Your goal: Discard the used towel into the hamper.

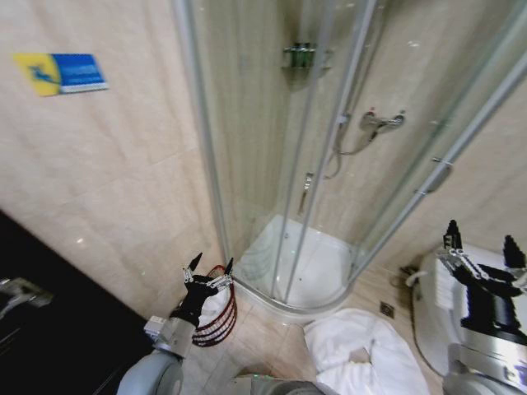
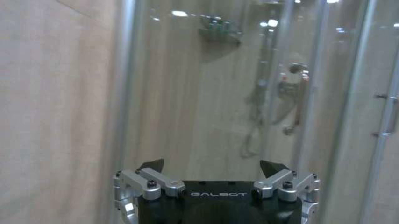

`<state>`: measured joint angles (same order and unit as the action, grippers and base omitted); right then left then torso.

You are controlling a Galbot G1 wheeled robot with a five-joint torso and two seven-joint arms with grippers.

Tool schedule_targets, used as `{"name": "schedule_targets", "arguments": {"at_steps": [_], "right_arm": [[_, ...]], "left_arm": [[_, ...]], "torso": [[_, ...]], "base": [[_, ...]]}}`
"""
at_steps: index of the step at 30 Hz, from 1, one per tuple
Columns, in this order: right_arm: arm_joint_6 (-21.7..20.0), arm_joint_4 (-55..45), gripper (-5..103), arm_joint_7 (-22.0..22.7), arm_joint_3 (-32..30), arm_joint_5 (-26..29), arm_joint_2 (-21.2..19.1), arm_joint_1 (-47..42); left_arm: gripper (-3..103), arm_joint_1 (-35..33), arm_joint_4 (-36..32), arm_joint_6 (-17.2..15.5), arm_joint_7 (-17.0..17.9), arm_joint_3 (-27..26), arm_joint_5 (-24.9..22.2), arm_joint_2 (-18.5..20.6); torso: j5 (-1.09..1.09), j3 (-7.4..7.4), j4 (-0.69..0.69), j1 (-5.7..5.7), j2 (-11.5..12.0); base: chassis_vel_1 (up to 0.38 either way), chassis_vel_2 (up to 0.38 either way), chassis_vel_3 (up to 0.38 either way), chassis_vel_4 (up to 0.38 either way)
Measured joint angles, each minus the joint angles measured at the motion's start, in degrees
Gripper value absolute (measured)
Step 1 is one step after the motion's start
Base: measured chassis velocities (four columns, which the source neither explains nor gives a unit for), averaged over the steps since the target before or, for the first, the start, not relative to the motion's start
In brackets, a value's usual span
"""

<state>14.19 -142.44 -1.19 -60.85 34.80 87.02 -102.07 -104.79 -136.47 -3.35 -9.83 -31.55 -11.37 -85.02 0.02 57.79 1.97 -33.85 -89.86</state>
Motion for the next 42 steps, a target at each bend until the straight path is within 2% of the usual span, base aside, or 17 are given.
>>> {"name": "schedule_targets", "arguments": {"at_steps": [7,42], "right_arm": [[0.07,0.30,100,0.16,0.12,0.18,0.26,-0.39],[3.44,2.37,100,1.01,-1.28,2.31,-0.31,0.59]], "left_arm": [[100,0.00,0.00,0.00,0.00,0.00,0.00,0.00],[100,0.00,0.00,0.00,0.00,0.00,0.00,0.00]], "torso": [[-0.02,0.00,-0.01,0.00,-0.01],[-0.03,0.00,0.00,0.00,-0.01]], "base": [[-0.093,-0.099,-0.100,-0.105],[-0.017,-0.019,0.020,0.019]]}}
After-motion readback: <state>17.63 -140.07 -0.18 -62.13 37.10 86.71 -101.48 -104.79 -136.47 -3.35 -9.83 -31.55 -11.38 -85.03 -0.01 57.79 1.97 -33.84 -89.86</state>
